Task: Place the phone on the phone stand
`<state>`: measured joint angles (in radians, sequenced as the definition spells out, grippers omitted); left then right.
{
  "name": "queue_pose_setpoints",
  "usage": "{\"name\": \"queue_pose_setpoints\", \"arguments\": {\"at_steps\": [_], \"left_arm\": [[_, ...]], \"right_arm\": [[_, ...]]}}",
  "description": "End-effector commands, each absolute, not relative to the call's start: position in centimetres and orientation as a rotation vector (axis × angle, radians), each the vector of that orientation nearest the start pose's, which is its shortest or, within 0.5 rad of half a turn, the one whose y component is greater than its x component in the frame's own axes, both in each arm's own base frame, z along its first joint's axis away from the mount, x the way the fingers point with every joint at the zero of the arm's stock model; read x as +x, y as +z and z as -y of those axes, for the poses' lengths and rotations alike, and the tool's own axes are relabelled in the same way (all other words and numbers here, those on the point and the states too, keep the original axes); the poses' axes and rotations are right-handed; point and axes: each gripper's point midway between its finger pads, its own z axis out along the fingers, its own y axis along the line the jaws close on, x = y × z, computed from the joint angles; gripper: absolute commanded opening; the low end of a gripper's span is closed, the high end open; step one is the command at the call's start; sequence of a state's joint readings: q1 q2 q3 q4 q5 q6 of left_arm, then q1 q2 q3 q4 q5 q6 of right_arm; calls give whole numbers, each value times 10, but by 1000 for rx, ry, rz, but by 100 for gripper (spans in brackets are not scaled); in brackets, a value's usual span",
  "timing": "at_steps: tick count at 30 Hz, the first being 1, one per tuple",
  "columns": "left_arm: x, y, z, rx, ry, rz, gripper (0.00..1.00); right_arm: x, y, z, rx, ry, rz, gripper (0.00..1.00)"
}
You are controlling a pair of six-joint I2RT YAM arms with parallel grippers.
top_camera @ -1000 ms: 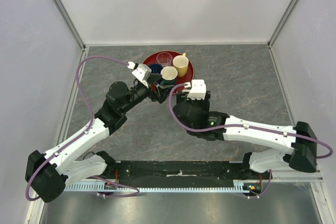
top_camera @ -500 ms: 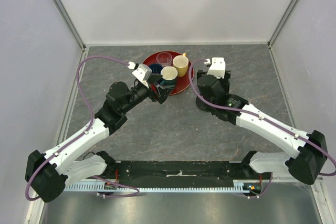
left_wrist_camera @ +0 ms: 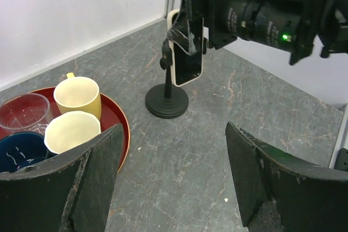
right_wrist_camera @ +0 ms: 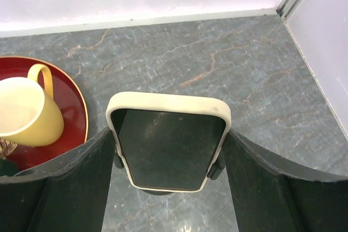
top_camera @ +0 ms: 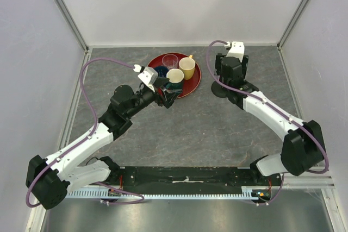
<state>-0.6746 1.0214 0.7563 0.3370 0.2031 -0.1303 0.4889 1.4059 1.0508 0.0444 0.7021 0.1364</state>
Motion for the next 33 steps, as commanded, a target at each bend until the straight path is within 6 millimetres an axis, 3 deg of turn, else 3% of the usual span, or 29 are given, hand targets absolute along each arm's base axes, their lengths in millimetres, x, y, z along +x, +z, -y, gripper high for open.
{"name": "queue_pose_setpoints", "arguments": {"at_steps": [1,10,17,22,24,27,29,33], "left_arm": [[271,331,273,561,-822,-1389,81],[271,327,276,571,-827,-1398,81],[274,322,278,574,-825,-1414,81],[274,320,280,576,-832,-1421,81],[274,318,280,578,-832,-1423,81],[275,318,280,578,-830,-1425,81],[275,317,280,580,-827,-1425,81],[274,317,281,587,-825,-1422,81]], "right_arm": [[454,332,-111,220,-47,-1535,0],[472,322,-113,258,-12,-1526,0],[466,303,-100,348,-48,-1549,6],[459,287,-95,357,-63,-1576,20],[457,286,-98,335,-48,-1580,32],[457,288,-103,289,-37,-1584,38],[458,291,-109,251,-14,-1587,37],[461,296,-118,143,1,-1592,20]]}}
